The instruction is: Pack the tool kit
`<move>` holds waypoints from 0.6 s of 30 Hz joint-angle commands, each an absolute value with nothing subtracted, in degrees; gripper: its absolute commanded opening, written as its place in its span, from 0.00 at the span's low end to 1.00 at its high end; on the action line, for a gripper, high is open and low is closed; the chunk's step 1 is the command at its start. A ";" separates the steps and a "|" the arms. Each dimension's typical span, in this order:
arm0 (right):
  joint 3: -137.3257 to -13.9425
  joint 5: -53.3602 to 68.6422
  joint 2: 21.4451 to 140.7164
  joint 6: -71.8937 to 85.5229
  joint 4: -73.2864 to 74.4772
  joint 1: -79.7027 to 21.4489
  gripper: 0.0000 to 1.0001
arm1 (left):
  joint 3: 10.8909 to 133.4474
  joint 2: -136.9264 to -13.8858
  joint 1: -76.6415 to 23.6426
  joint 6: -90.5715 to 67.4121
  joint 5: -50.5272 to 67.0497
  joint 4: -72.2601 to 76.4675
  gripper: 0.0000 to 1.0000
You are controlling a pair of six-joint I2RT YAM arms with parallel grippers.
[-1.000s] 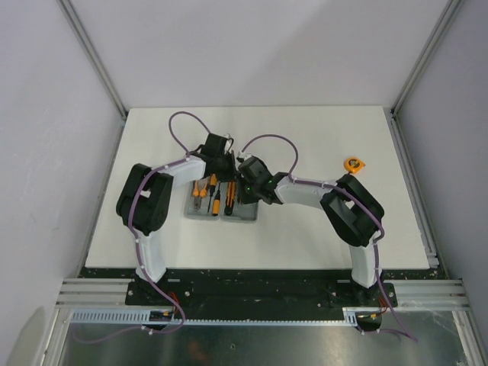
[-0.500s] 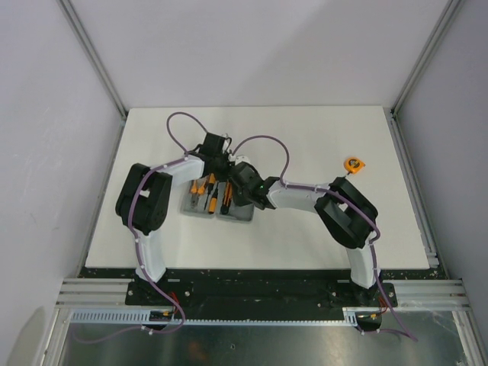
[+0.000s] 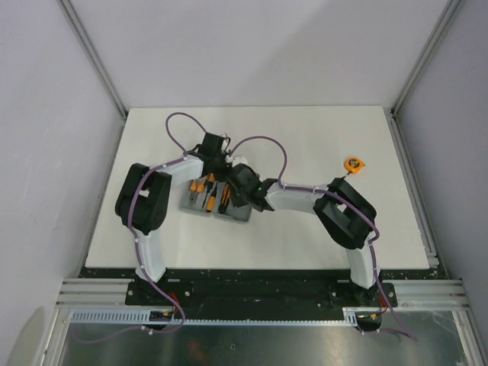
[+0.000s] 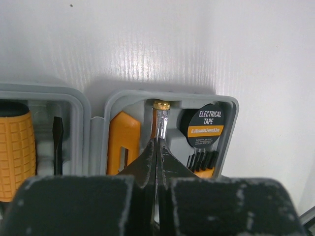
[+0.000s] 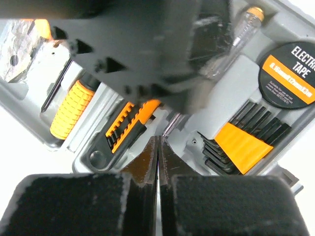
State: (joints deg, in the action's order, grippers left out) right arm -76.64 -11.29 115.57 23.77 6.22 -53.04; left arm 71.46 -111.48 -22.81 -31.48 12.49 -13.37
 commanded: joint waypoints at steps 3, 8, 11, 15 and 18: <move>-74.11 -5.59 107.62 27.48 8.83 -47.55 0.02 | 69.59 -106.35 -22.53 -30.18 14.52 -15.82 0.00; -74.11 -3.47 103.63 29.84 6.62 -44.70 0.09 | 69.17 -102.00 -22.34 -29.29 14.60 -15.80 0.03; -74.12 -2.35 103.38 30.57 6.18 -44.01 0.12 | 68.68 -100.17 -22.33 -29.33 14.67 -15.87 0.08; -74.84 0.83 104.84 29.89 6.01 -43.48 0.16 | 67.01 -97.56 -22.32 -29.09 14.36 -15.83 0.14; -78.33 2.34 107.97 27.77 9.32 -43.54 0.18 | 64.20 -94.60 -22.31 -29.01 13.61 -15.85 0.17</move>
State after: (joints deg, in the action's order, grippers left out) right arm -73.91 -0.91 105.23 29.32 7.40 -43.48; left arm 67.22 -99.57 -22.68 -30.76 13.76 -15.59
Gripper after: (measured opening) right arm 0.166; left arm 0.149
